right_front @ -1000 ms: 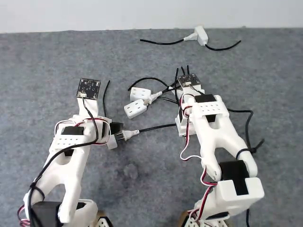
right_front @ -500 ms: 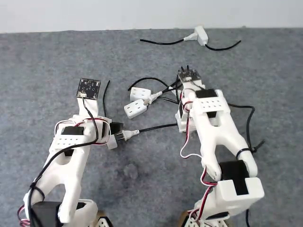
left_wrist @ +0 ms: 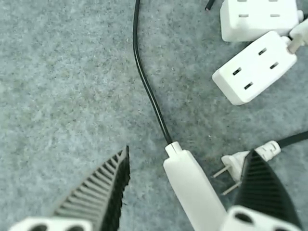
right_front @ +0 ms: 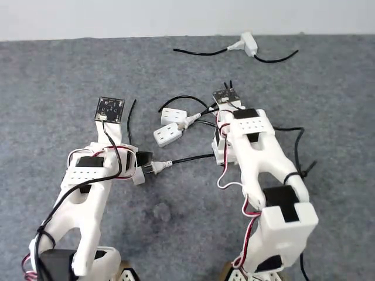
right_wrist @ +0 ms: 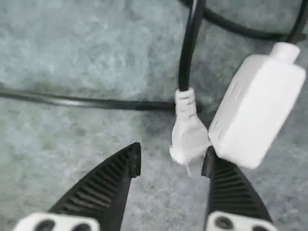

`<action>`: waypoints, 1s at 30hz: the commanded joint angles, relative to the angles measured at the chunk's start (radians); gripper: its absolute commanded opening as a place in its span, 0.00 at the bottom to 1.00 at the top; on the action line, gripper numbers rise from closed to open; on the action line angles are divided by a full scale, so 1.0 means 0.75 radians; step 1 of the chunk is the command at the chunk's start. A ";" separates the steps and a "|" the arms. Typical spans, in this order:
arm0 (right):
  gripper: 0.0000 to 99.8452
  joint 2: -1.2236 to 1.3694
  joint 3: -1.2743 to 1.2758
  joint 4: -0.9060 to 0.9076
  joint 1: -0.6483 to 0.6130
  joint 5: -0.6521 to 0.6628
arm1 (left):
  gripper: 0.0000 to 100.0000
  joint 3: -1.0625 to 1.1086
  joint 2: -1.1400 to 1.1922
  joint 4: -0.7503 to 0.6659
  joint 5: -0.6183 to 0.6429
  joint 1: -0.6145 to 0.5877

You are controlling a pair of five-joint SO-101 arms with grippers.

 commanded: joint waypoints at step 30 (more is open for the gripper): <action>0.01 0.083 -0.293 0.066 0.118 0.129 | 0.35 -0.019 -0.016 -0.031 0.008 -0.004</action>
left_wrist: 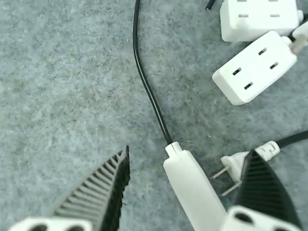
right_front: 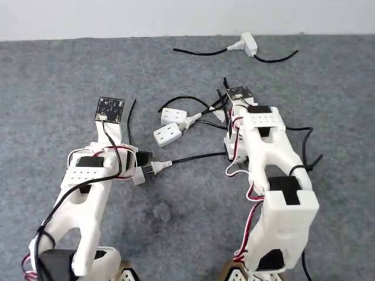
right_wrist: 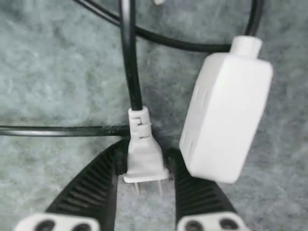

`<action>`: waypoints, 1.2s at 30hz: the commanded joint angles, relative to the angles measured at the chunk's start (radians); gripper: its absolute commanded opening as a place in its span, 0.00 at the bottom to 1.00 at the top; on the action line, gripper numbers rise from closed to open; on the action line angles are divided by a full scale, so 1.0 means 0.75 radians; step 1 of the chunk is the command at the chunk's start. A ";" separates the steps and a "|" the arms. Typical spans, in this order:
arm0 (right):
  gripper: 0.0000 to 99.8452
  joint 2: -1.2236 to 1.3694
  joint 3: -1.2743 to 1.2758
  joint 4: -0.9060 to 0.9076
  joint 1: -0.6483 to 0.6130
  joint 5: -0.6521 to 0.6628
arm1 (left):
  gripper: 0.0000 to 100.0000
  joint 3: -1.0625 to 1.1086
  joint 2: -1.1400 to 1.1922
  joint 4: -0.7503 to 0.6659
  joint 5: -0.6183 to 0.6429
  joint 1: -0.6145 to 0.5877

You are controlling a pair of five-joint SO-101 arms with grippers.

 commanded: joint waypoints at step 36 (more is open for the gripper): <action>0.01 -1.715 0.579 -0.238 -0.695 -0.106 | 0.35 0.680 -2.025 0.456 -0.153 0.325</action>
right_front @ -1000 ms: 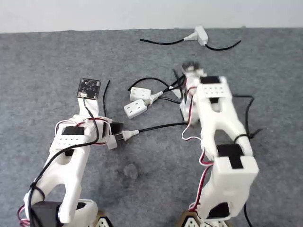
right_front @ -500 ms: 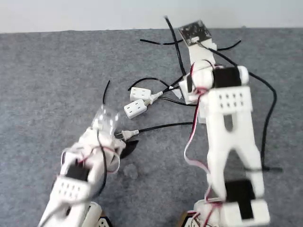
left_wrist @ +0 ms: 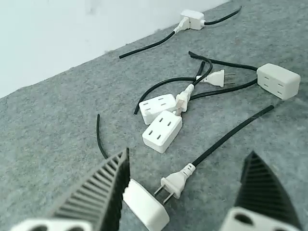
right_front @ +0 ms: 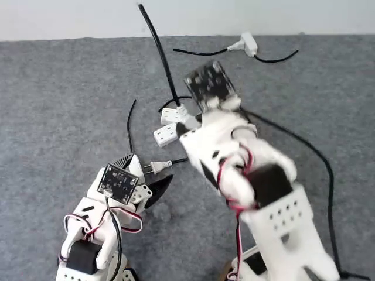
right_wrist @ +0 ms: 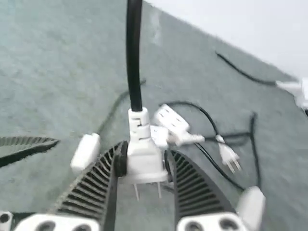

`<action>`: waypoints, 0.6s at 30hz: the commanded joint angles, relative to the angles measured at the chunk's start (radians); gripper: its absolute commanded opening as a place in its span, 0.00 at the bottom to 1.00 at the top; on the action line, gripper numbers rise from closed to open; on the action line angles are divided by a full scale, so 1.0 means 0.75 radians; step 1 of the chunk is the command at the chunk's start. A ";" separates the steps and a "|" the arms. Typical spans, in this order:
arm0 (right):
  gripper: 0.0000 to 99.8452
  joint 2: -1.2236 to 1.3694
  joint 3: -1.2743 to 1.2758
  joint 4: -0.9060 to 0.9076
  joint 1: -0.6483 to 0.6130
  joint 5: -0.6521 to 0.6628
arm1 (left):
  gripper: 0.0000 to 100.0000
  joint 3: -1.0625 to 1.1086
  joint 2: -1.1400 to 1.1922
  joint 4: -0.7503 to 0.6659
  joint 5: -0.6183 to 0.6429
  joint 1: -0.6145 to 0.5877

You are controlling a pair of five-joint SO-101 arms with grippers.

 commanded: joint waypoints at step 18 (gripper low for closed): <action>0.01 -0.621 0.771 -0.490 -0.347 -0.012 | 0.35 -0.167 -0.031 0.053 0.143 0.006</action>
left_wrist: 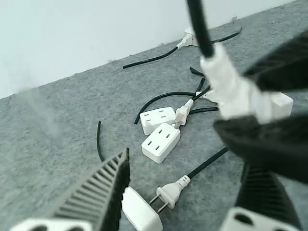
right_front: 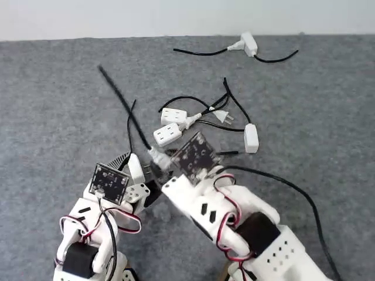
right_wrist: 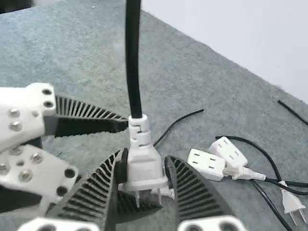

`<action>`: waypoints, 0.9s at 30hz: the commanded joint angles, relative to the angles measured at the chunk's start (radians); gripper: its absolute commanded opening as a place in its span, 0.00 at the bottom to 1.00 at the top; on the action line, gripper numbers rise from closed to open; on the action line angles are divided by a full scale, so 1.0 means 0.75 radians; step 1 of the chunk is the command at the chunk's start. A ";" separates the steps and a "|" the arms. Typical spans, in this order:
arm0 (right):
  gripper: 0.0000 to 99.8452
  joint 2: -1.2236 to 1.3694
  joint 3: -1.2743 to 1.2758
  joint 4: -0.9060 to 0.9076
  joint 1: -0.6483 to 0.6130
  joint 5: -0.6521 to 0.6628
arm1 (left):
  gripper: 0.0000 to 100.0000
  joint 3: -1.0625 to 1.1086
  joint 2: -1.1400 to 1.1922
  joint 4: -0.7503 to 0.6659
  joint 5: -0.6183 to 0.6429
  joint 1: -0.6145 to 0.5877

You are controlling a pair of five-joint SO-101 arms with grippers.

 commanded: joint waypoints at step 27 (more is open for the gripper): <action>0.01 -0.480 0.278 -0.038 -0.024 -0.008 | 0.35 -0.204 -0.031 0.113 0.137 0.203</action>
